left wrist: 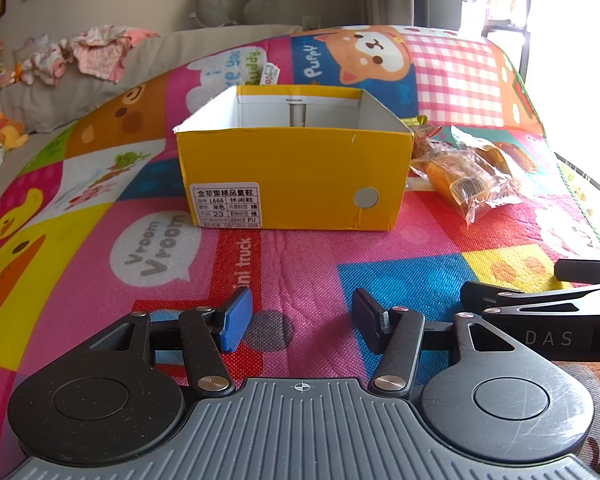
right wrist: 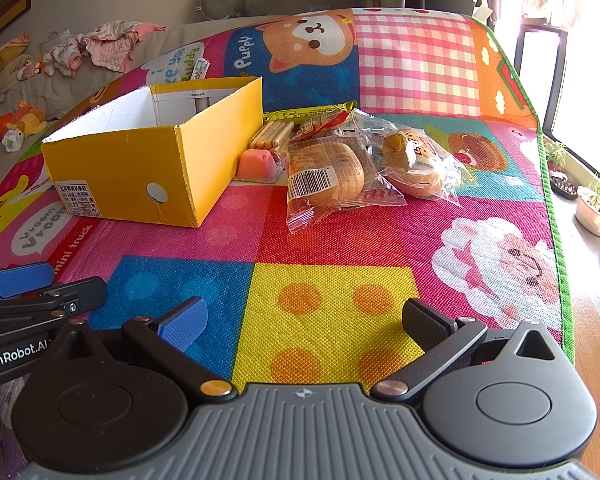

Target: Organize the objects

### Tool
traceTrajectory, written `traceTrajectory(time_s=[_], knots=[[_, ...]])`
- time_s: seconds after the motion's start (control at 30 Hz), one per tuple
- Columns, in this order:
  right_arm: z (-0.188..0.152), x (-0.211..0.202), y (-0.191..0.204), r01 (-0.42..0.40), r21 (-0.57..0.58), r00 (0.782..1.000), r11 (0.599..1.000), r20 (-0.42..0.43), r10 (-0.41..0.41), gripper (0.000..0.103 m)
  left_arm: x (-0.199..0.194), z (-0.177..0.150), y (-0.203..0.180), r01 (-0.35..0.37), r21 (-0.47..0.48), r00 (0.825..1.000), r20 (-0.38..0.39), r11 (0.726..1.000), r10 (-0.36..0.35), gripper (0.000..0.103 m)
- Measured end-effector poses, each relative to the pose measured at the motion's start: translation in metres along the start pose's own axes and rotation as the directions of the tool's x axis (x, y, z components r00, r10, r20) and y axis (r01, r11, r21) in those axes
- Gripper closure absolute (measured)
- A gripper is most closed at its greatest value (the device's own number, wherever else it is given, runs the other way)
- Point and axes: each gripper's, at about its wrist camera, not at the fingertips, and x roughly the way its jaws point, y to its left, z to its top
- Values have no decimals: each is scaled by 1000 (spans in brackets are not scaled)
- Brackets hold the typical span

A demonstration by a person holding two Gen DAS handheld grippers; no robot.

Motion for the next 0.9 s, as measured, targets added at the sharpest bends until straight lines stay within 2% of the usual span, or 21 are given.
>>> traceTrajectory(time_s=[0.7,0.9], knots=[[0,0,0,-3,2,1000,1000,0,3,0,-1,-1,-3,-16,17,1000,1,1000,16,43],[8,3,-5,-54,-37,997,998,-61,52,0,-1,-1,-2,-9,6,1000,0,1000,9,43]])
